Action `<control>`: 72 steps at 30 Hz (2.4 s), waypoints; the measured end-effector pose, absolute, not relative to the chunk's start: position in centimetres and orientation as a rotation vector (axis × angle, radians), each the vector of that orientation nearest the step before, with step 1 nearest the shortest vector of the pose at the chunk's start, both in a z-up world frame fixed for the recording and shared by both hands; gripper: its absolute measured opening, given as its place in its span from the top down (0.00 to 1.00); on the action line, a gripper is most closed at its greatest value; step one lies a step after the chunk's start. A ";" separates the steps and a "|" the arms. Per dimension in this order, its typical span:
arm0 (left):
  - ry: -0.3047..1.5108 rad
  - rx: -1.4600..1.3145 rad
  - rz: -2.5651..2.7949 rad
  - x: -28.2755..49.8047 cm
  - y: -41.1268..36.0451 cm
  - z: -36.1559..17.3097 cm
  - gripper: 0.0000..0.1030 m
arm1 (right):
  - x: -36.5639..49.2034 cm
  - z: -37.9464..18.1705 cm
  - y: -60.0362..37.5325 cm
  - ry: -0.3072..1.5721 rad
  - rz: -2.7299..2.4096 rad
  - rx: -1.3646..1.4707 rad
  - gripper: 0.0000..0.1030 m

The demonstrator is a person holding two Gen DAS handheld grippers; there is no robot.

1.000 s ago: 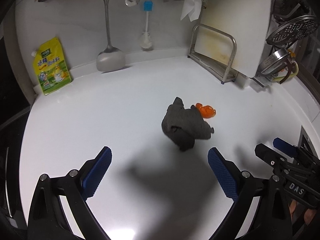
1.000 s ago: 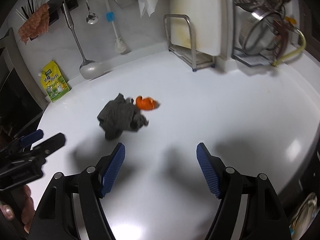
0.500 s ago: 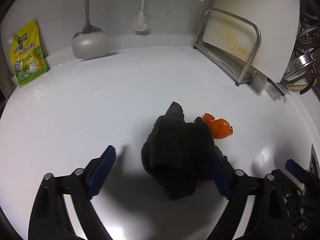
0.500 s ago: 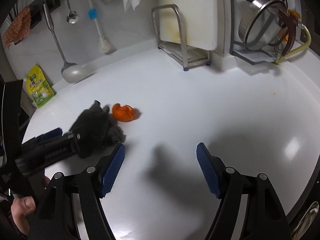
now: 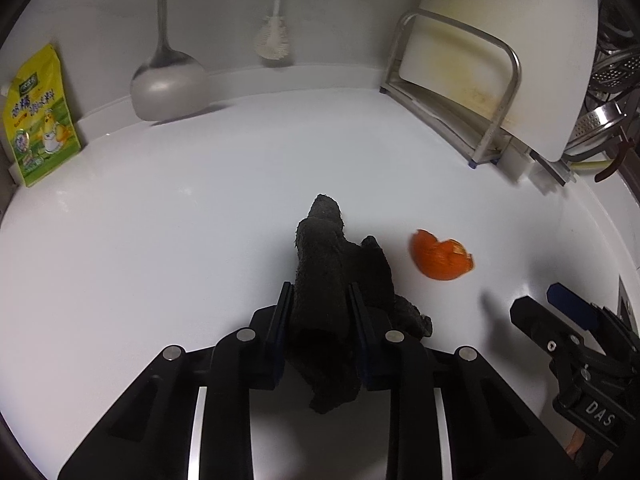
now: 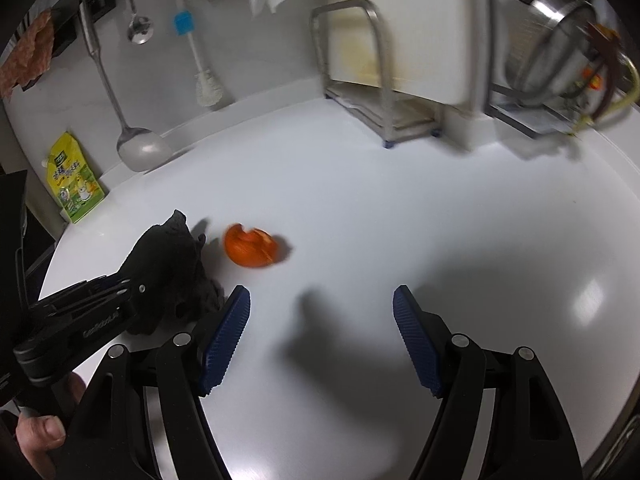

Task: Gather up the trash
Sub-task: 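Grasp the dark grey cloth with the left gripper while the right grasps the orange peel, then carry the dark cloth and orange peel over the grey bin and release both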

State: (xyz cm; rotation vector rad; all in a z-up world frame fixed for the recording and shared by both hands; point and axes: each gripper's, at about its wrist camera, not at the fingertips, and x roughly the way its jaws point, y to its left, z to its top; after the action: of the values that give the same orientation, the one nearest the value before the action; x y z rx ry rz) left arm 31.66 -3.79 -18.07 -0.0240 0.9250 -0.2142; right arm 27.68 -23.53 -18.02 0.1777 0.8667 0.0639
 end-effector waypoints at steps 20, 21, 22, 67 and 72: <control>0.913 0.041 -0.140 32.6 -0.1 -17.2 0.75 | 33.5 -20.8 -19.3 0.918 0.082 0.062 0.35; 0.912 0.040 -0.141 32.5 0.0 -17.2 0.75 | 33.6 -20.9 -19.0 0.921 0.088 0.049 0.39; 0.911 0.039 -0.141 32.5 0.0 -17.2 0.75 | 33.6 -21.1 -18.7 0.925 0.098 0.036 0.47; 0.917 0.119 -0.239 -4.4 -1.2 -9.1 0.75 | -7.3 -12.8 -19.3 1.013 0.261 0.112 0.78; 0.929 0.157 -0.269 -7.1 -2.9 -10.3 0.75 | -9.7 -13.9 -19.5 1.045 0.268 0.108 0.78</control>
State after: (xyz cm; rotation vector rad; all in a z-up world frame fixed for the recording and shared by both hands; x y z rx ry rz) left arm -7.12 -2.86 -10.28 0.1574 0.9293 -0.2689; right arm -9.70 -19.50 -13.92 0.1078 1.0449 0.2683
